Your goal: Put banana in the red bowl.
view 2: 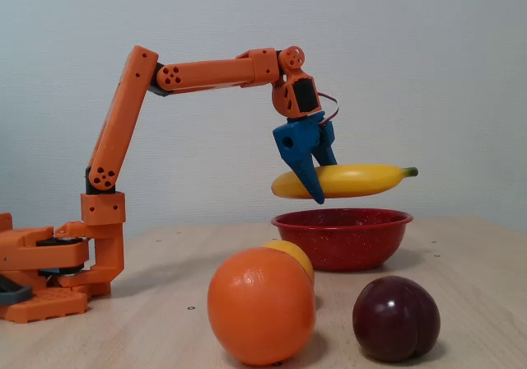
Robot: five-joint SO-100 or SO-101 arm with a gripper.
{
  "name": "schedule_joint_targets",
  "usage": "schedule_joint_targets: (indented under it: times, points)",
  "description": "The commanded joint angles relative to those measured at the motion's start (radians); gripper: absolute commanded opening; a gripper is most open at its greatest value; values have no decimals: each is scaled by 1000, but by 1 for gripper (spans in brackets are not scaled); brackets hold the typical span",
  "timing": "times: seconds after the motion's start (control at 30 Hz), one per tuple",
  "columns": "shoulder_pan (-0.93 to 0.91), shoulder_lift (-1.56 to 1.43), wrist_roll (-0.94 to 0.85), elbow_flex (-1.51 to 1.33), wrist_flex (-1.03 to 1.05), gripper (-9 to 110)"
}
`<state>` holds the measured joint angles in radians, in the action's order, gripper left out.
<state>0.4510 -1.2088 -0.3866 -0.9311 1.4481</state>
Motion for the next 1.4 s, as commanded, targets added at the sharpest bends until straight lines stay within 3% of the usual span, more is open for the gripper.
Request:
schedule_joint_targets:
  times: [0.0, 0.57, 0.67, 1.37]
  points:
    - [-12, -48, -48, 124, -9, 0]
    - [-63, 3, -92, 64, -2, 0]
    - [-72, -2, -92, 25, -21, 10]
    - [-123, -25, -100, -46, -103, 35]
